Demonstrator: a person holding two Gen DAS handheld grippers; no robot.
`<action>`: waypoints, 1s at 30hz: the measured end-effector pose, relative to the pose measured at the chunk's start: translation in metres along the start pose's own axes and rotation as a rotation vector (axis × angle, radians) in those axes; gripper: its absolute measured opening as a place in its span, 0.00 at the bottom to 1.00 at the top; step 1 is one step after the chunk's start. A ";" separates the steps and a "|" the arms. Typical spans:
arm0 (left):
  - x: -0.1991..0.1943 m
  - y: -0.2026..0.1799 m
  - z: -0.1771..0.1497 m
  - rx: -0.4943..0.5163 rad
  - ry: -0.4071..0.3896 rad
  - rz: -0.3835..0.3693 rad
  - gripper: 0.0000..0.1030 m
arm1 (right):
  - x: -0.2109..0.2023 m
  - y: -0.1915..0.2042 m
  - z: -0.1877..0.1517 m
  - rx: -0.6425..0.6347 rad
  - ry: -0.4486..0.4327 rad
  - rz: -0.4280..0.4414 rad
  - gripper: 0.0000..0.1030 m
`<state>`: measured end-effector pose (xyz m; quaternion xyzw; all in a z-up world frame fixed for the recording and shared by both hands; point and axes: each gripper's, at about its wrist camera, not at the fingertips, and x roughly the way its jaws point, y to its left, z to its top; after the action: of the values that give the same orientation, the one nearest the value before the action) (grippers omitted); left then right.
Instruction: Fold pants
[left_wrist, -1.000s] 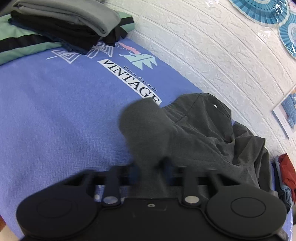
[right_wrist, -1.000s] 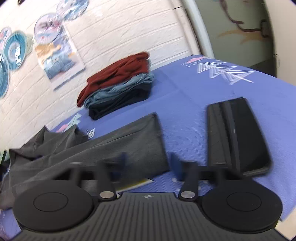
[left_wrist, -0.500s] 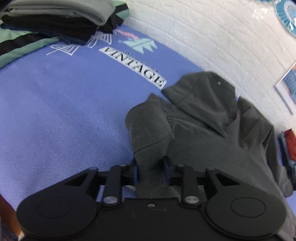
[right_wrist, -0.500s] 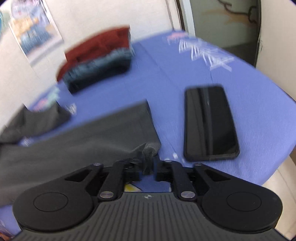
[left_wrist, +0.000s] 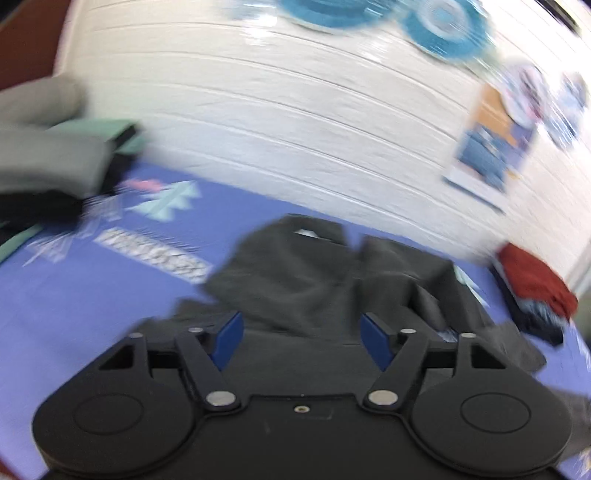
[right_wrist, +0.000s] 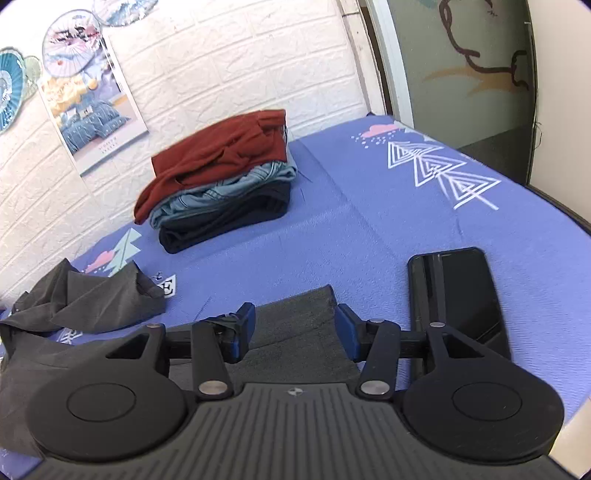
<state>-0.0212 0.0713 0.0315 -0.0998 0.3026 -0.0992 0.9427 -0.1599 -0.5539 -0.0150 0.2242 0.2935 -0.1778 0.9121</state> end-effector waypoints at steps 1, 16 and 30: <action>0.012 -0.013 -0.001 0.022 0.009 -0.006 1.00 | 0.003 0.000 0.000 0.006 0.000 0.002 0.82; 0.124 -0.086 0.000 0.184 0.053 0.060 1.00 | 0.034 -0.013 -0.001 -0.017 0.035 0.005 0.88; 0.154 -0.097 0.018 0.142 0.054 0.073 1.00 | 0.046 -0.009 0.017 0.002 -0.067 0.026 0.05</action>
<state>0.1002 -0.0572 -0.0147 -0.0187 0.3236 -0.0886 0.9419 -0.1210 -0.5789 -0.0334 0.2226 0.2596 -0.1737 0.9235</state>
